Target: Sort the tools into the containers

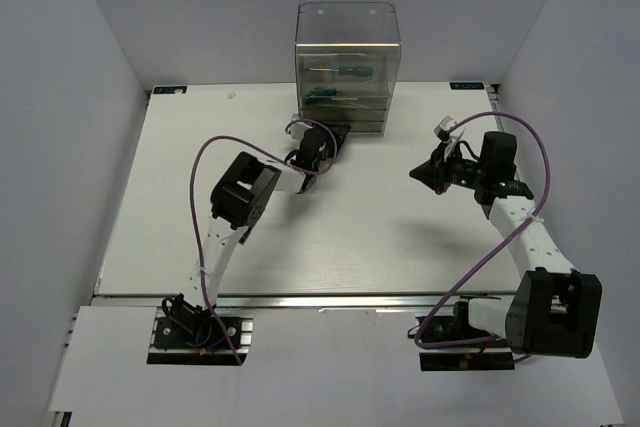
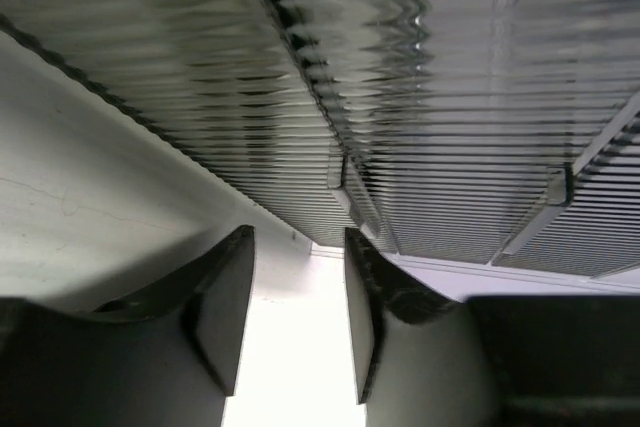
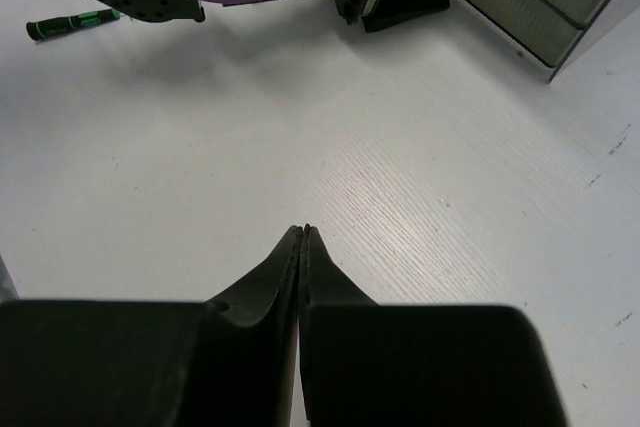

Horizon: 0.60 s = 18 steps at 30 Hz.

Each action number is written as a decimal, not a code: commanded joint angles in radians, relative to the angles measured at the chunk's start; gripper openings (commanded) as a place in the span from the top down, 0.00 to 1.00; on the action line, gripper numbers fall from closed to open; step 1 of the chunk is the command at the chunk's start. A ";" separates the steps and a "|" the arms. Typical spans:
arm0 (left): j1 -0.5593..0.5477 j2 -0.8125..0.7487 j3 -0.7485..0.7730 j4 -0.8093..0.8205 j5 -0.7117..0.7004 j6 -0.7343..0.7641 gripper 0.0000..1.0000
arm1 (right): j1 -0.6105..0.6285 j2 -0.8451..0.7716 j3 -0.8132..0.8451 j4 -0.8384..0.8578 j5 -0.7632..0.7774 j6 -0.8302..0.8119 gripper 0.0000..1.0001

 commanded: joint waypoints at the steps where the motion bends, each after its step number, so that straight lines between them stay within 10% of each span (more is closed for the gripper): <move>1: 0.011 0.000 0.006 0.081 -0.046 -0.021 0.51 | -0.011 0.014 0.005 0.044 -0.021 0.012 0.98; 9: 0.013 -0.002 -0.049 0.238 0.005 -0.050 0.77 | -0.011 0.042 0.005 0.030 -0.021 -0.003 0.98; 18: 0.013 -0.033 -0.109 0.282 0.006 -0.058 0.65 | -0.011 0.062 0.010 0.034 -0.020 0.000 0.98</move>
